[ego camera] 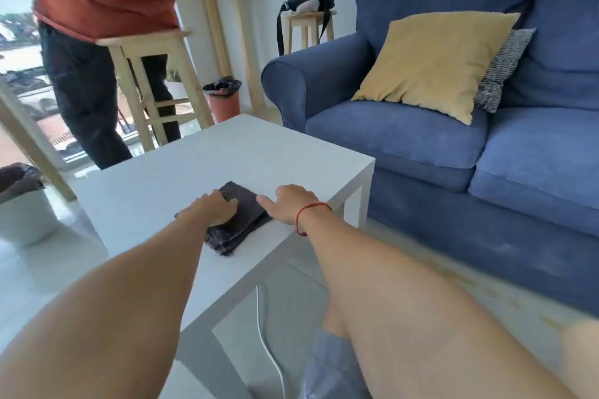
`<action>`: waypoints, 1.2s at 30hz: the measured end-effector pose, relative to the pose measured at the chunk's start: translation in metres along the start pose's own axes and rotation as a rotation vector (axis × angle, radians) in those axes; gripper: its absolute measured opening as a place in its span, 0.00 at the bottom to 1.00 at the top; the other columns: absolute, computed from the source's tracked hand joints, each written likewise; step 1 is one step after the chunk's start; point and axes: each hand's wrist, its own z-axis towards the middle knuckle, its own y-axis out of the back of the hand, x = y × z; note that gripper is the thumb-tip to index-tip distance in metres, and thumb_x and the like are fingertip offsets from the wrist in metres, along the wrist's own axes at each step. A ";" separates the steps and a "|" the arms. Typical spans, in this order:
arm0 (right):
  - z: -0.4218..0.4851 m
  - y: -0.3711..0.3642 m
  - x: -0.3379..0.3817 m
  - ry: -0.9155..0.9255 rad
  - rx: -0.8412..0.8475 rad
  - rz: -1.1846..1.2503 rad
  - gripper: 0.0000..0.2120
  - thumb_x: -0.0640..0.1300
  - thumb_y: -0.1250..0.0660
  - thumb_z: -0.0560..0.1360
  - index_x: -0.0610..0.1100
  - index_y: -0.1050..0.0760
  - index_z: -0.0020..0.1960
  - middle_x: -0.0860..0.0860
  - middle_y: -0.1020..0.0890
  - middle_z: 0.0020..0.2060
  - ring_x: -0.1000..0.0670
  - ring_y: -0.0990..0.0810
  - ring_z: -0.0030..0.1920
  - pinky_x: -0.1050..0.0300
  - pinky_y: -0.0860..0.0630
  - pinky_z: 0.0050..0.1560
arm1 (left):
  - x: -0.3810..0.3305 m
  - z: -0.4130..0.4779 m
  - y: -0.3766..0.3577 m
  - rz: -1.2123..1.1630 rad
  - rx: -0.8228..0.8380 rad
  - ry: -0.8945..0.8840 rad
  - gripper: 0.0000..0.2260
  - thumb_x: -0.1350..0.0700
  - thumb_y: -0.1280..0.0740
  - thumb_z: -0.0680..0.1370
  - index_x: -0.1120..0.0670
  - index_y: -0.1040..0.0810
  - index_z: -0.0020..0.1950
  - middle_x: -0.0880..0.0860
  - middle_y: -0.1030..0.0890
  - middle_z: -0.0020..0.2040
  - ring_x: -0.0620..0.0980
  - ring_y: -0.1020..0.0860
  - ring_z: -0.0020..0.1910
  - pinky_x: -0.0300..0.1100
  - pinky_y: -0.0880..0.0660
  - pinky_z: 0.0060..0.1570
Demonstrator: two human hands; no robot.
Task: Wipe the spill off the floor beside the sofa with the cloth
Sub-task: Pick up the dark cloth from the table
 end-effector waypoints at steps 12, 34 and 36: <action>-0.003 0.015 0.009 -0.267 -0.180 0.649 0.21 0.44 0.34 0.75 0.40 0.33 0.66 0.41 0.25 0.64 0.39 0.25 0.63 0.51 0.28 0.62 | -0.045 -0.025 0.013 -0.260 -0.195 -0.119 0.23 0.45 0.47 0.82 0.62 0.30 0.65 0.62 0.22 0.61 0.62 0.24 0.59 0.53 0.29 0.61; -0.108 0.033 -0.317 -0.832 -0.733 0.584 0.13 0.45 0.46 0.82 0.37 0.32 0.59 0.35 0.24 0.60 0.34 0.26 0.60 0.46 0.29 0.58 | -0.362 -0.103 -0.169 -0.715 0.377 -0.382 0.21 0.51 0.40 0.77 0.62 0.31 0.66 0.58 0.24 0.63 0.58 0.26 0.57 0.44 0.33 0.53; -0.107 0.010 -0.342 -0.885 -0.705 0.601 0.12 0.44 0.46 0.82 0.37 0.32 0.59 0.36 0.24 0.60 0.35 0.26 0.60 0.47 0.29 0.58 | -0.368 -0.098 -0.201 -0.702 0.423 -0.368 0.20 0.54 0.38 0.78 0.62 0.33 0.66 0.57 0.24 0.61 0.57 0.27 0.56 0.43 0.34 0.52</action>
